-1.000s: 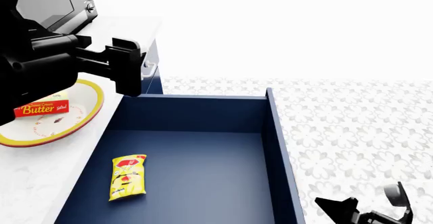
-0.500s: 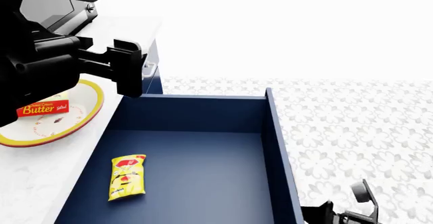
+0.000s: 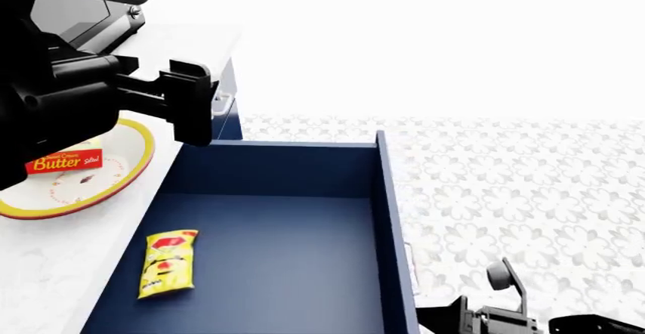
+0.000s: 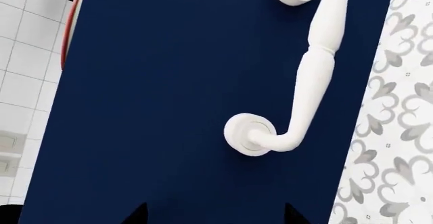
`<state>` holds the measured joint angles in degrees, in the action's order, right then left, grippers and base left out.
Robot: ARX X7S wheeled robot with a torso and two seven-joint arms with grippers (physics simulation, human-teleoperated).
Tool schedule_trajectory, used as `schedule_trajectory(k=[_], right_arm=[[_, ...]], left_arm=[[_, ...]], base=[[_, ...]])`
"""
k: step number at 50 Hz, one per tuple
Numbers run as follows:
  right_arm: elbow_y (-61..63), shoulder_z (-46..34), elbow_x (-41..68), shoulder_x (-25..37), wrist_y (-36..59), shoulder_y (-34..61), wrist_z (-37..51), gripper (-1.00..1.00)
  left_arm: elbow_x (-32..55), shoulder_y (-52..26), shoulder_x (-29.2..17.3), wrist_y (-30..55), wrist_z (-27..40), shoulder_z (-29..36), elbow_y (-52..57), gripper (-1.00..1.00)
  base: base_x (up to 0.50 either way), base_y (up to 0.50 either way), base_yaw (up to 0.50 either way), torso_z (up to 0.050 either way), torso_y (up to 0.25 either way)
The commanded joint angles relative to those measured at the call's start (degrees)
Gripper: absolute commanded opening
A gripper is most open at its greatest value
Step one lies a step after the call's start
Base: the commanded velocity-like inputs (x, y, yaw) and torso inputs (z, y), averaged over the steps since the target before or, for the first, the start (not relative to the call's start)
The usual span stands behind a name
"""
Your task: Place the bar in the bowl and close the drawer.
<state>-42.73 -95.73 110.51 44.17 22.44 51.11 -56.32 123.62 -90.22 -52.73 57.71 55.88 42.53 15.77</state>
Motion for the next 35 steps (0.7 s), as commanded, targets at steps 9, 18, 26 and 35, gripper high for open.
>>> schedule_trajectory(k=[9,18,26,35], right_arm=[[4.7,0.2,0.2,-3.8,2.3,2.0,-1.6,1.0],[4.3,-0.3,0.3,-7.7,4.6,3.7,0.8,1.0],[4.7,0.0,0.4,-10.4,6.2,5.3,-0.6,1.0],[3.8,0.7,1.1,-13.6,7.7,7.2,-1.2,1.0]], left_arm=[[0.0,0.0,0.1,-0.1,-0.1,0.3,0.0,1.0],[-0.5,0.1,0.2,-0.2,-0.4,0.5,-0.2,1.0],[-0.7,0.1,0.3,-0.1,-0.7,0.5,-0.3,1.0],[-0.9,0.1,0.3,-0.1,-0.9,0.6,-0.3,1.0]], base=[[0.0,0.0,0.0,0.0,0.001],[0.0,0.0,0.0,0.0,0.001],[0.0,0.0,0.0,0.0,0.0],[0.0,0.0,0.0,0.0,0.001]])
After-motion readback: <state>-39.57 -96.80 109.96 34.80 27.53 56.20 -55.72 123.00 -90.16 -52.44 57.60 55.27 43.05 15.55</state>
